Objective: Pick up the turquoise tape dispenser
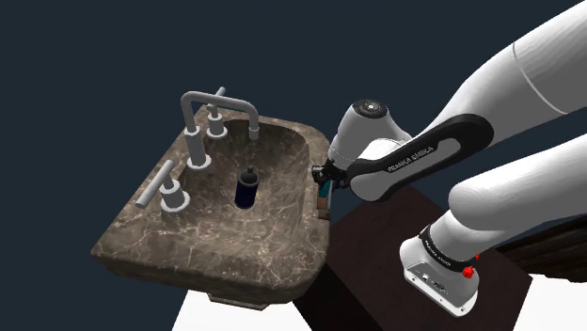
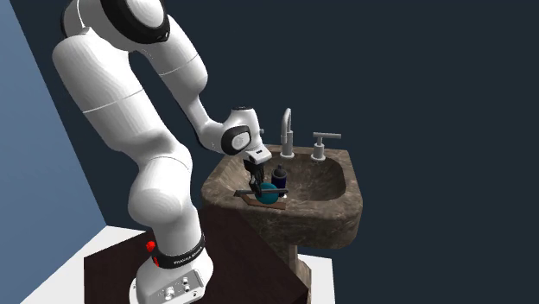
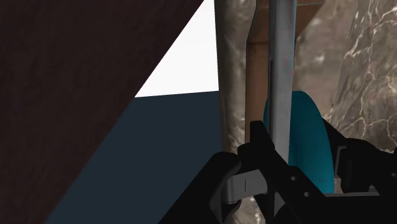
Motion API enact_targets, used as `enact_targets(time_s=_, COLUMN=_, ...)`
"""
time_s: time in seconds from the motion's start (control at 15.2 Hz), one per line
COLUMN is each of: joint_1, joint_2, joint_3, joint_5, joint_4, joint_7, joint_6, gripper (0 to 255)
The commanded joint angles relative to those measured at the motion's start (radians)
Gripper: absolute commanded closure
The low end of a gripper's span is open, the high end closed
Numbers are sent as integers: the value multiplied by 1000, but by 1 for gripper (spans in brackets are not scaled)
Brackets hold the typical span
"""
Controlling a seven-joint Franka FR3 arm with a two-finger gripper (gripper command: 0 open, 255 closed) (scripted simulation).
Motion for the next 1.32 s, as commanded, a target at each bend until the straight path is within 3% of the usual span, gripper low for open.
enact_targets(time_s=0.0, joint_1=0, joint_2=1, joint_3=0, joint_5=0, joint_4=0, joint_7=0, joint_6=0, gripper=255)
enact_targets(time_s=0.13, joint_1=1, joint_2=-1, joint_3=-2, joint_5=1, joint_4=0, joint_7=-2, joint_6=-1, gripper=255)
enact_targets(time_s=0.4, joint_1=87, joint_2=-90, joint_3=-79, joint_5=64, joint_4=7, joint_7=-54, joint_6=-98, gripper=255)
enact_targets(time_s=0.66, joint_1=138, joint_2=-172, joint_3=-133, joint_5=93, joint_4=18, joint_7=-84, joint_6=-191, gripper=255)
enact_targets(time_s=1.12, joint_1=184, joint_2=-296, joint_3=-205, joint_5=104, joint_4=48, joint_7=-113, joint_6=-345, gripper=255)
enact_targets(time_s=1.25, joint_1=185, joint_2=-298, joint_3=-206, joint_5=104, joint_4=49, joint_7=-114, joint_6=-348, gripper=255)
